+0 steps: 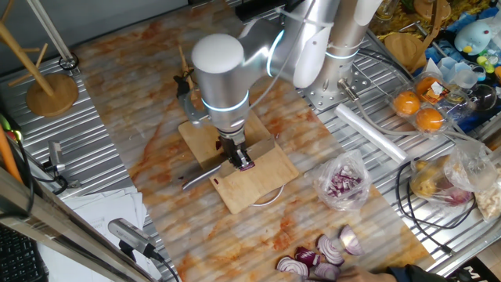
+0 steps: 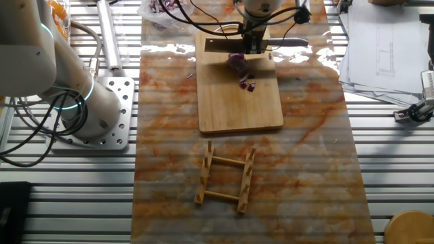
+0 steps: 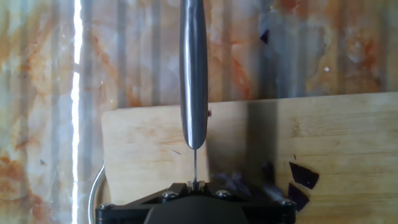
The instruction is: Chop the onions
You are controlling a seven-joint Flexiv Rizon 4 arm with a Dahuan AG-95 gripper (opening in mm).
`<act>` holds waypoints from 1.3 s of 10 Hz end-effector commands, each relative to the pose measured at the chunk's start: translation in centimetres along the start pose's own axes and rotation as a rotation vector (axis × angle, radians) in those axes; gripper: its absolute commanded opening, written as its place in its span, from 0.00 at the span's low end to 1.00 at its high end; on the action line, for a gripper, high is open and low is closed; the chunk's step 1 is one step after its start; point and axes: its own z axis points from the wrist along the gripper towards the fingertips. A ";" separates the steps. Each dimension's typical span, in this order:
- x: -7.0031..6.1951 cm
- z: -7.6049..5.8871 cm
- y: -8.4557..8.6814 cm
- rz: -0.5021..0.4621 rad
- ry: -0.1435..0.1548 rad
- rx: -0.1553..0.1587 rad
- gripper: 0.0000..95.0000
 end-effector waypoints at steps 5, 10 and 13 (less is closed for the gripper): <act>0.6 0.0 0.2 -0.002 -0.017 0.013 0.00; 0.9 -0.2 0.0 -0.002 -0.036 0.014 0.00; 1.0 -0.3 -0.1 0.001 -0.037 0.017 0.00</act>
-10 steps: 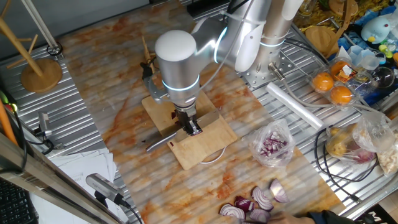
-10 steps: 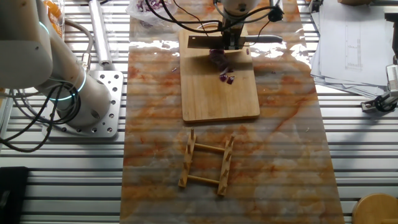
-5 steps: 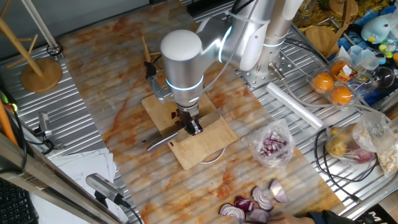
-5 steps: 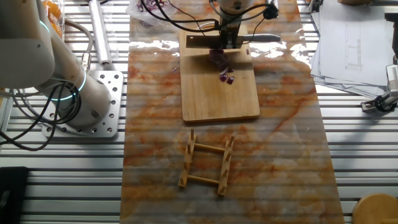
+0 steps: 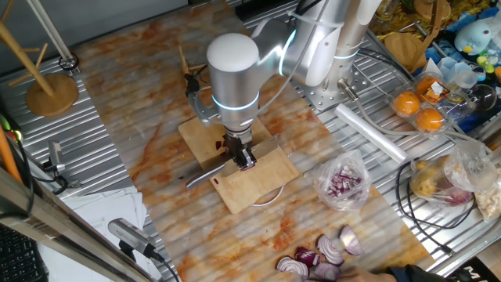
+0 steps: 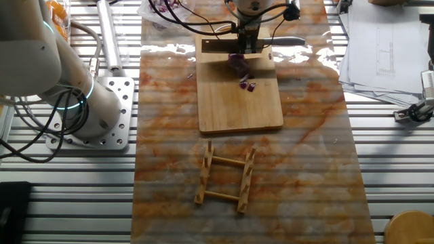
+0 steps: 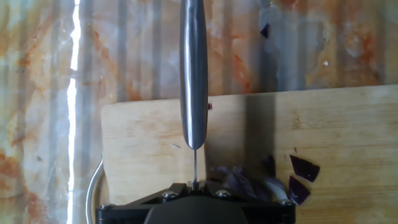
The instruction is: Chop the onions
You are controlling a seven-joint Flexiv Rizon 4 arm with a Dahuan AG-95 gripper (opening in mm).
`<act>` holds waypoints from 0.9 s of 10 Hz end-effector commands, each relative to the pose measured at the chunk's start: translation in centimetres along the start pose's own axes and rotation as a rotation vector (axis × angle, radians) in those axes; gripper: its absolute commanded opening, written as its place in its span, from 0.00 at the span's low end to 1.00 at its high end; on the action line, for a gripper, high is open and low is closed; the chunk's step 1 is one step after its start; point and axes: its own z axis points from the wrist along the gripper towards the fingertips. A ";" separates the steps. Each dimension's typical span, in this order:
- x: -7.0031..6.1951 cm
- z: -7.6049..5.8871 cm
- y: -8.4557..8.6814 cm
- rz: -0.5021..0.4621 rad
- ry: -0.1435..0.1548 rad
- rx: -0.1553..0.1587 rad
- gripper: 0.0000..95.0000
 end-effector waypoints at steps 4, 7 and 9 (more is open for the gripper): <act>0.0 0.0 -0.2 0.000 -0.002 0.011 0.00; 0.1 0.4 -0.4 -0.002 -0.001 0.018 0.00; 0.8 2.2 -0.7 -0.012 -0.032 0.024 0.00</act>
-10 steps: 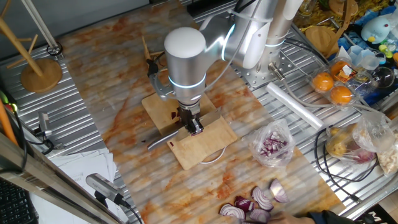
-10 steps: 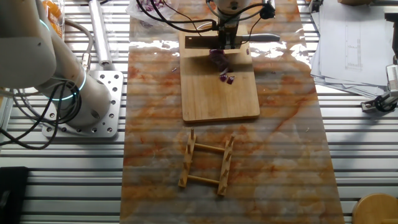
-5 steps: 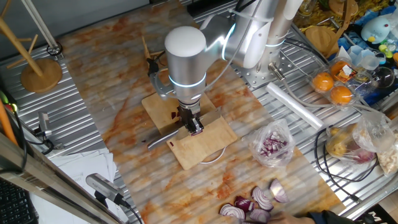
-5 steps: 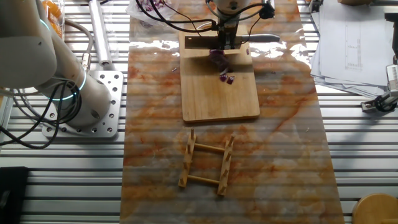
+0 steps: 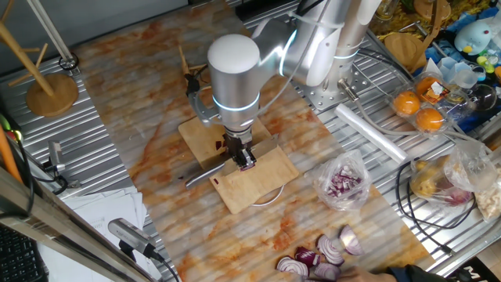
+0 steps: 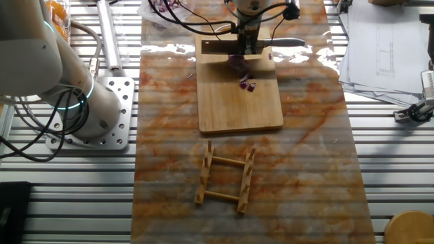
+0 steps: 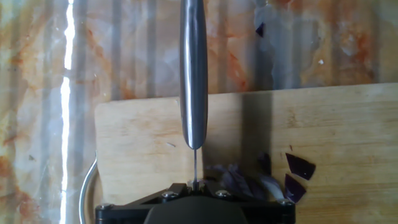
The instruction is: Chop the onions
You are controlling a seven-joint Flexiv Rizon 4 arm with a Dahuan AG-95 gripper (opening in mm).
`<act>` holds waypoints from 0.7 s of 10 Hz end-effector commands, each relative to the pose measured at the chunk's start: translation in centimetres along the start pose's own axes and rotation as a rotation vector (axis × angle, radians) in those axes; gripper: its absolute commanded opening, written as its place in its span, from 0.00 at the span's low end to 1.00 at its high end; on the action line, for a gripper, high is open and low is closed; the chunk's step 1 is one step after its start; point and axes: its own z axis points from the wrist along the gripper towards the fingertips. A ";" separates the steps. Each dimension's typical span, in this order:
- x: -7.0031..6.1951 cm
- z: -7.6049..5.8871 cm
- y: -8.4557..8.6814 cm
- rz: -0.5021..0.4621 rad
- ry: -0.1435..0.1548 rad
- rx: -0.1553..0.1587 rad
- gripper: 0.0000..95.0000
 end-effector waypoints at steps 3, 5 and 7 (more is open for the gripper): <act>0.4 1.5 -0.2 0.000 -0.030 -0.005 0.00; -0.2 0.1 -0.1 0.007 -0.002 -0.036 0.00; -0.8 -2.7 -0.5 -0.010 0.032 -0.052 0.00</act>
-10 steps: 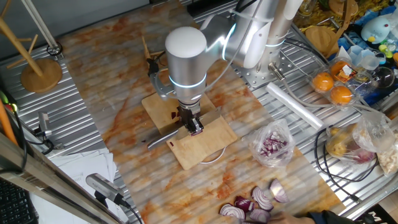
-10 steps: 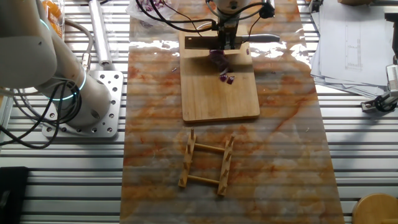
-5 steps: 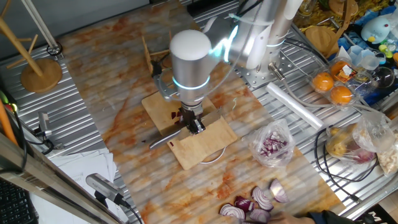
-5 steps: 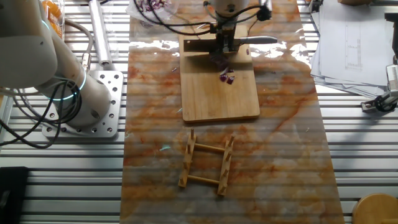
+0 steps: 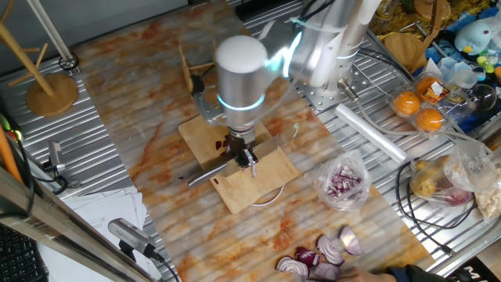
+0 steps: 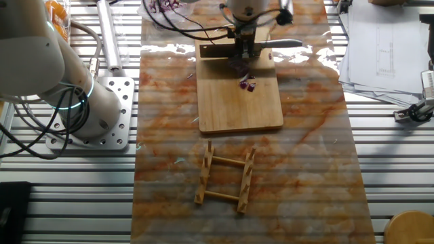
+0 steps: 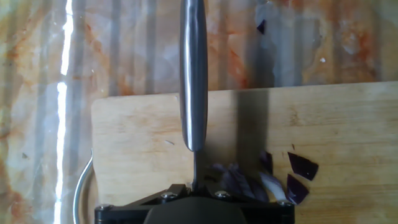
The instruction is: Chop the onions
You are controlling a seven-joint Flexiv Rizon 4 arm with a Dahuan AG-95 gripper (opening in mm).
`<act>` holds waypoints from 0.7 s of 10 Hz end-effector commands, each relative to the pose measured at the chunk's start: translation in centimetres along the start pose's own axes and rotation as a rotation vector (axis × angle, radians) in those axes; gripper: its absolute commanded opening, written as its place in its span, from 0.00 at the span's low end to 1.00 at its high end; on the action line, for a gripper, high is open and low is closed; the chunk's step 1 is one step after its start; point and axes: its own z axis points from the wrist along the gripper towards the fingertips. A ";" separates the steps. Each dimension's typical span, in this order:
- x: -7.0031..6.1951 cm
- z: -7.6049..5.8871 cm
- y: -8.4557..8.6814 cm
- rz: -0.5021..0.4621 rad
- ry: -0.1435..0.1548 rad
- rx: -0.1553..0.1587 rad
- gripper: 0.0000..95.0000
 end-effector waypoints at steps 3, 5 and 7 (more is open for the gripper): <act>-0.8 -3.5 0.1 -0.011 0.038 -0.014 0.00; -1.1 -3.4 -0.1 -0.022 0.045 -0.006 0.00; -1.4 -3.2 -0.5 -0.041 0.044 -0.004 0.00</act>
